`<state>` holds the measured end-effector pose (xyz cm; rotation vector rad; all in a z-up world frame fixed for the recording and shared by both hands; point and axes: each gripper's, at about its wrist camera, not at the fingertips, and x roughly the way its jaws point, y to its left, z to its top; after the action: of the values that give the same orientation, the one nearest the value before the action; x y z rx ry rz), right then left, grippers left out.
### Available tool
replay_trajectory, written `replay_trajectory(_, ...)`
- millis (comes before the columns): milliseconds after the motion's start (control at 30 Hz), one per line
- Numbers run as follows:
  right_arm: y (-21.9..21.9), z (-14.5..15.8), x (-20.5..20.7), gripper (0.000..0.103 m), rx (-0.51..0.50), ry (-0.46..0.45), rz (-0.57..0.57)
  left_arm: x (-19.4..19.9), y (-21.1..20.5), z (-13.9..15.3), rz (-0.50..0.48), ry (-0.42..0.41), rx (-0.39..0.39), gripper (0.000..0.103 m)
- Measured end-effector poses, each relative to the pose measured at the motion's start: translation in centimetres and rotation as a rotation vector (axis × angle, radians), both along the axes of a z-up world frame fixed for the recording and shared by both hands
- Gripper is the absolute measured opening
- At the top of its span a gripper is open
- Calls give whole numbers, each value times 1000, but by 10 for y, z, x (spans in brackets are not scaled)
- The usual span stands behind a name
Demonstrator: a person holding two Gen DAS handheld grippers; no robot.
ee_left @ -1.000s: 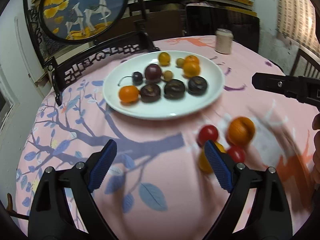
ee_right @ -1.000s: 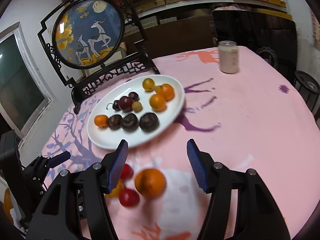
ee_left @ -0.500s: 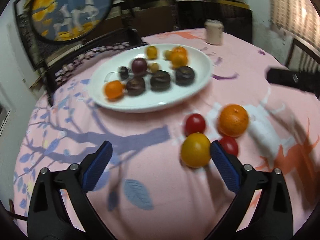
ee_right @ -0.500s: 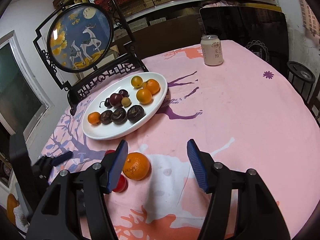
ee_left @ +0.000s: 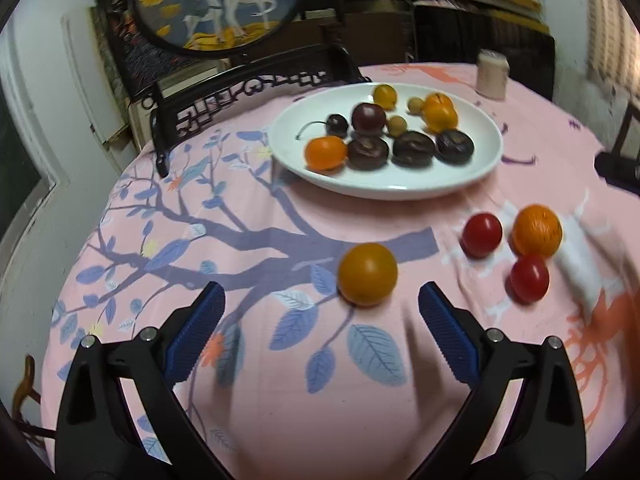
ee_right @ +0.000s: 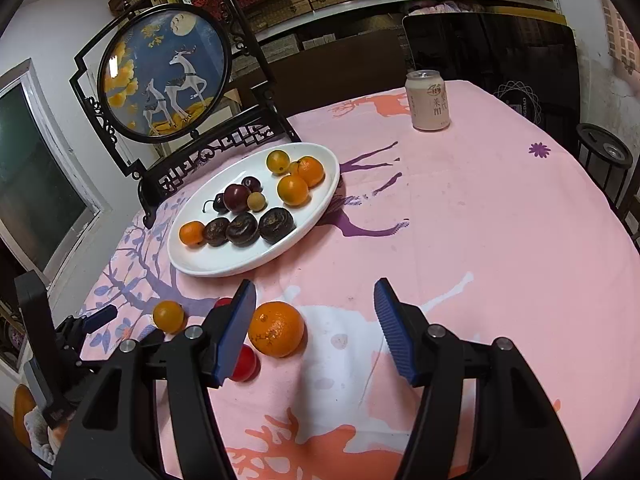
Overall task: Organize fruits
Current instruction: 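Grasp an orange tomato with the left tool while the right tool grasps a mandarin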
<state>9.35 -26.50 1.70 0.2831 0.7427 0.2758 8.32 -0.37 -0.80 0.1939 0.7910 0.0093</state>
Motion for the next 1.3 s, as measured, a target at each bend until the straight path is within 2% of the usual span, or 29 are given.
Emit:
replay_trajectory(300, 7, -3, 0, 62, -16, 7, 21, 7, 1, -1, -36, 19, -91, 98)
replay_trajectory(433, 8, -5, 1, 62, -26, 17, 21, 6, -12, -2, -94, 15, -86, 97)
replay_trajectory(533, 8, -7, 3, 62, -28, 27, 18, 6, -22, -3, -136, 13, -76, 92)
replay_trajectory(633, 10, -9, 3, 62, -29, 34, 23, 9, -28, -9, -161, 46, -69, 73)
replay_trajectory(700, 11, -9, 4, 62, -32, 36, 28, 12, -29, -13, -171, 78, -85, 54)
replay_trajectory(800, 13, -11, 4, 62, -36, 44, 41, 17, -25, -16, -183, 118, -138, 39)
replay_trajectory(1000, 22, -20, 6, 62, -18, 89, 90, 20, -13, -12, -160, 120, -210, 37)
replay_trajectory(1300, 40, -34, 6, 62, -63, 102, 116, 21, -11, -12, -141, 113, -181, 36)
